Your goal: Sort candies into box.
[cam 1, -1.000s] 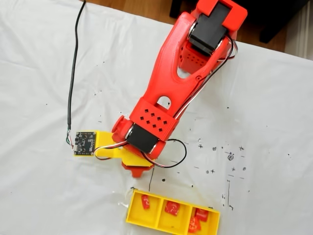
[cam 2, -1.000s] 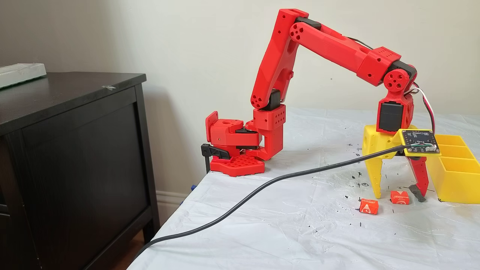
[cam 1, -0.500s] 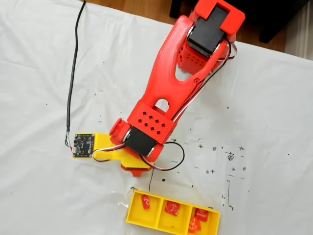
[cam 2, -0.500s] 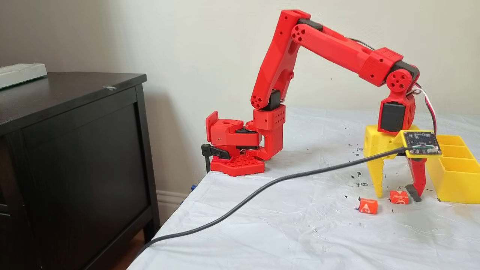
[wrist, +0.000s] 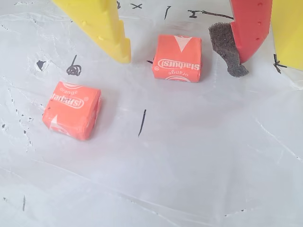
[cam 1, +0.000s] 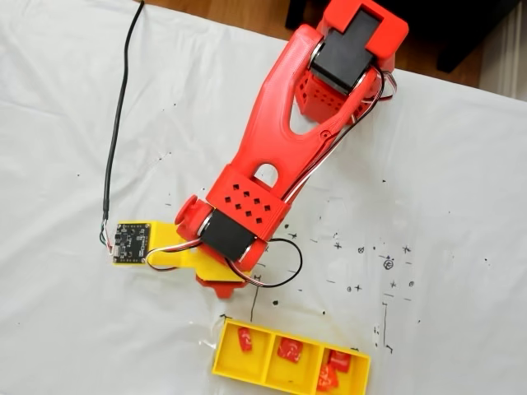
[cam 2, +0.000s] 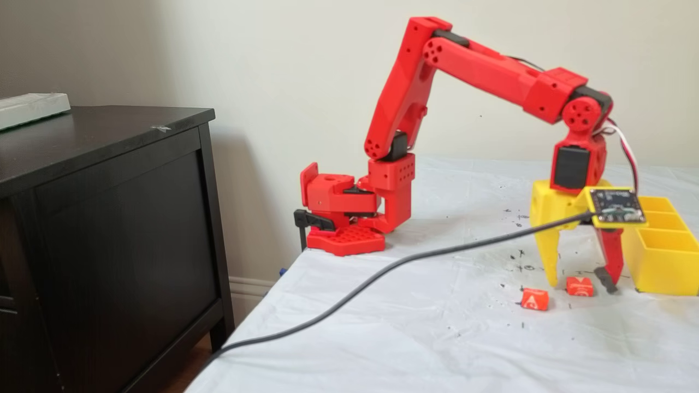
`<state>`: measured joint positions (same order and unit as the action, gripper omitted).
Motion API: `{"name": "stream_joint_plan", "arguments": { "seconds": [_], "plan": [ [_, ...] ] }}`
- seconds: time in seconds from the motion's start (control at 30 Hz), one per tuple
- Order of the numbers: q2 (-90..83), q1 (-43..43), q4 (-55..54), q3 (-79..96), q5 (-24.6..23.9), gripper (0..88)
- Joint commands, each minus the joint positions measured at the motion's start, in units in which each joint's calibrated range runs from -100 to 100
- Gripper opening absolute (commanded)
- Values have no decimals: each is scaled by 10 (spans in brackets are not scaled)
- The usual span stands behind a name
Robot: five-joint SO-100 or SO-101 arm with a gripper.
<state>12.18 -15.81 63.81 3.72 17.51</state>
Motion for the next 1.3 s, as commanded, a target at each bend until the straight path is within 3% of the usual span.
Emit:
{"name": "stream_joint_plan", "arguments": {
  "seconds": [0.0,0.47,0.53,0.6,0.73,1.27],
  "plan": [
    [-4,1,1,-47,6,272],
    [17,4,-13,-48,5,273],
    [20,5,-15,-47,5,228],
    [22,6,-14,-47,2,64],
    [21,5,-7,-47,4,4],
    [-141,33,34,-13,-12,2]
  ]
}}
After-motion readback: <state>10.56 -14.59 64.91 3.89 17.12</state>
